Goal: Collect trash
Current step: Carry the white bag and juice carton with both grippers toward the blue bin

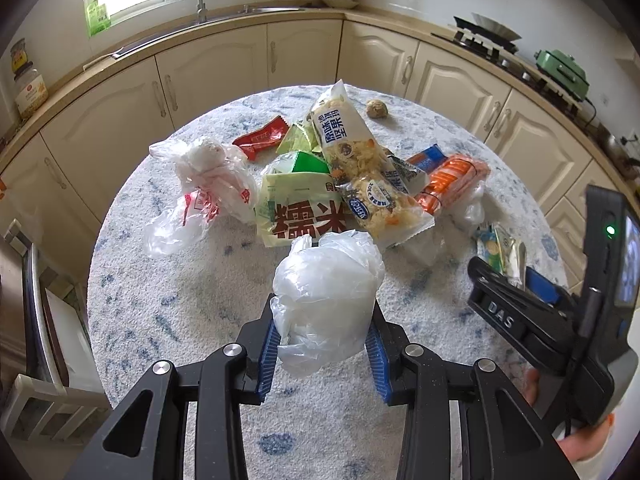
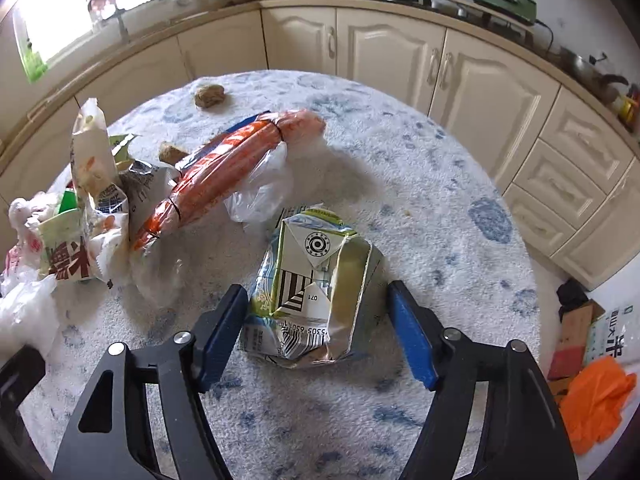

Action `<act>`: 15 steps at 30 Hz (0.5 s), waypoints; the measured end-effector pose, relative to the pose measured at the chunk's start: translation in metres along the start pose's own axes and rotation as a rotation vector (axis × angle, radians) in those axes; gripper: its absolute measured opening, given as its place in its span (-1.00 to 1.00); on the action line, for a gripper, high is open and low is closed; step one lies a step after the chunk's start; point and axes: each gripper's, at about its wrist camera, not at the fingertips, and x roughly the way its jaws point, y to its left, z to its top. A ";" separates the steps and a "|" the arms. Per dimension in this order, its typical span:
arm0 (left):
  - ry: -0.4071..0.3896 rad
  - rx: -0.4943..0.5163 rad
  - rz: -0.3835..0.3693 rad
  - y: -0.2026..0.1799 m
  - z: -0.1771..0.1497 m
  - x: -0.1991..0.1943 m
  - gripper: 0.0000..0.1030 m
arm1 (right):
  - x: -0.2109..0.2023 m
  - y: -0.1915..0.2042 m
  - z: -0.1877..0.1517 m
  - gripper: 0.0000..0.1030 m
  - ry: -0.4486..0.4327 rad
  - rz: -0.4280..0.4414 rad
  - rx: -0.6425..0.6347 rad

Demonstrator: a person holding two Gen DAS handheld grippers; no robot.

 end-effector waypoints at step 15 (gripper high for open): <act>-0.017 0.080 -0.072 -0.048 -0.005 -0.008 -0.31 | -0.042 -0.056 -0.019 0.08 -0.017 0.047 0.126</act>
